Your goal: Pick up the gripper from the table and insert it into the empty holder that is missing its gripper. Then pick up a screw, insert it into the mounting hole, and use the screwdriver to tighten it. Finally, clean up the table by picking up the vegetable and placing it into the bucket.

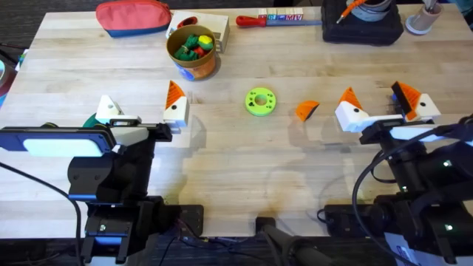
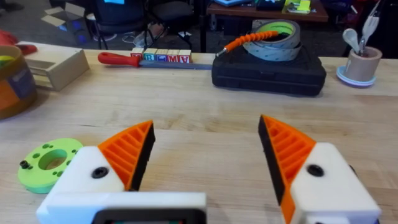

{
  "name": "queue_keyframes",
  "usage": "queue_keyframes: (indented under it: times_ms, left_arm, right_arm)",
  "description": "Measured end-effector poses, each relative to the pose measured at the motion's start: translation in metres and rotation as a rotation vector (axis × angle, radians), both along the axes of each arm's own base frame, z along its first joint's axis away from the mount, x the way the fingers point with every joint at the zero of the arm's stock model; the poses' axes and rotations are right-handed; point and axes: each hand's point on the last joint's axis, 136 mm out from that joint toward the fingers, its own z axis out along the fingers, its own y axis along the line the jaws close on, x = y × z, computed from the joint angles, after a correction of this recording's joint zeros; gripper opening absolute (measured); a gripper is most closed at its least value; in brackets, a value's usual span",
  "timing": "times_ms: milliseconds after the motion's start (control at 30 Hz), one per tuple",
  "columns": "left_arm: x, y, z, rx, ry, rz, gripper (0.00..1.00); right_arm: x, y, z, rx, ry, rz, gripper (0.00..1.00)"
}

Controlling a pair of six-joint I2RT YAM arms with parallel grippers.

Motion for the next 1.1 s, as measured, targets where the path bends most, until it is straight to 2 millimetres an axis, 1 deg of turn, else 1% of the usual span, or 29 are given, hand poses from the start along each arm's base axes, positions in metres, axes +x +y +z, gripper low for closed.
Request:
queue_keyframes:
  times_ms: [400, 533, 600, 667, 733, 800, 867, 967, 1100]
  left_arm:
    - [0.0, 0.0, -0.003, 0.0, 0.014, 0.001, 0.896]
    - [-0.004, 0.002, -0.016, 0.004, 0.098, 0.014, 0.898]
    - [-0.01, 0.006, -0.011, 0.007, 0.149, 0.033, 0.898]
    - [-0.017, 0.009, 0.006, 0.011, 0.177, 0.053, 0.898]
    - [-0.024, 0.013, 0.028, 0.016, 0.207, 0.076, 0.898]
    - [-0.03, 0.019, 0.047, 0.016, 0.261, 0.106, 0.899]
    - [-0.031, 0.022, 0.056, 0.021, 0.342, 0.125, 0.898]
    - [-0.027, 0.023, 0.058, 0.031, 0.486, 0.134, 0.898]
    - [-0.005, 0.023, 0.059, 0.039, 0.603, 0.134, 0.899]
  right_arm:
    - [0.0, 0.0, 0.0, -0.002, 0.0, -0.002, 0.991]
    - [-0.001, -0.001, 0.0, 0.0, 0.009, -0.004, 0.991]
    - [-0.004, -0.001, -0.001, 0.007, 0.049, -0.004, 0.991]
    - [-0.007, -0.001, 0.001, 0.012, 0.095, -0.005, 0.991]
    - [-0.012, -0.001, 0.01, 0.015, 0.139, -0.006, 0.991]
    - [-0.017, -0.001, 0.025, 0.018, 0.183, -0.007, 0.992]
    - [-0.023, -0.001, 0.039, 0.019, 0.242, -0.008, 0.992]
    - [-0.026, -0.001, 0.057, 0.02, 0.327, -0.009, 0.991]
    - [-0.017, 0.002, 0.08, 0.024, 0.377, 0.004, 0.989]
